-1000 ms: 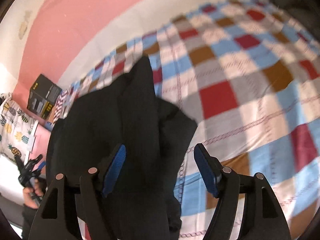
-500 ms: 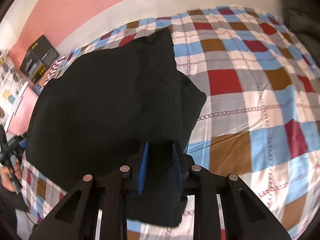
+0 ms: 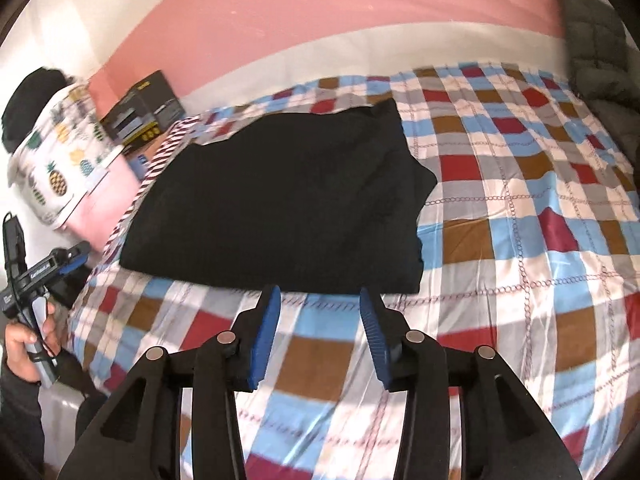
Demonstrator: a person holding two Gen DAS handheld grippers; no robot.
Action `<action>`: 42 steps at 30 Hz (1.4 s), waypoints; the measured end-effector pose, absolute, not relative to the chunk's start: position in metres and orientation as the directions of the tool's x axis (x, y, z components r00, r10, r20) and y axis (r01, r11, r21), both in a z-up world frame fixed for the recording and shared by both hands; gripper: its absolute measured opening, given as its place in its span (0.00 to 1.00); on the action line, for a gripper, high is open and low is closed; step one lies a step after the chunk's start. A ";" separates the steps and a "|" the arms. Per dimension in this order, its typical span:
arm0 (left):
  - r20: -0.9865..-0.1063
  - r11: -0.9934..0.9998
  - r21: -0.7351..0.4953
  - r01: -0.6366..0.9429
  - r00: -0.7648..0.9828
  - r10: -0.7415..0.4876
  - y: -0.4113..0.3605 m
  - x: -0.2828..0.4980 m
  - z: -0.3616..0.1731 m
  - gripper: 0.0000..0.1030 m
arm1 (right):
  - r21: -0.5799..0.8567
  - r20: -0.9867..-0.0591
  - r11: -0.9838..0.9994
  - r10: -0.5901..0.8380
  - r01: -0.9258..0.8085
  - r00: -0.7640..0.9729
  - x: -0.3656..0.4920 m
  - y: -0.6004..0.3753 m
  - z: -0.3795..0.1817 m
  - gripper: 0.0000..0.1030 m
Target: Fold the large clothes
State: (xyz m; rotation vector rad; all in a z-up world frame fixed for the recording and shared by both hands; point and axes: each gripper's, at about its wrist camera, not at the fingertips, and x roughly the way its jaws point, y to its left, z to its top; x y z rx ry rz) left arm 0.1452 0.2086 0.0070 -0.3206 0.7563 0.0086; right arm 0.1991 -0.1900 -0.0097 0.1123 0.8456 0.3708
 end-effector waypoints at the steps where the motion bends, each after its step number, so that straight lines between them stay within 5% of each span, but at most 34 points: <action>1: -0.675 0.955 -0.273 -0.119 0.731 -0.102 0.201 0.137 0.010 0.63 | 0.233 -0.704 0.931 0.362 -0.282 0.611 0.191 -0.188 -0.006 0.43; 29: -0.744 0.986 -0.063 -0.156 0.665 0.058 0.111 0.018 0.009 0.65 | 0.098 -0.669 0.937 0.312 -0.336 0.675 0.064 -0.155 0.008 0.50; 42: -0.745 0.982 -0.098 -0.160 0.666 0.034 0.115 0.013 0.003 0.65 | 0.070 -0.678 0.936 0.299 -0.346 0.671 0.058 -0.147 0.010 0.50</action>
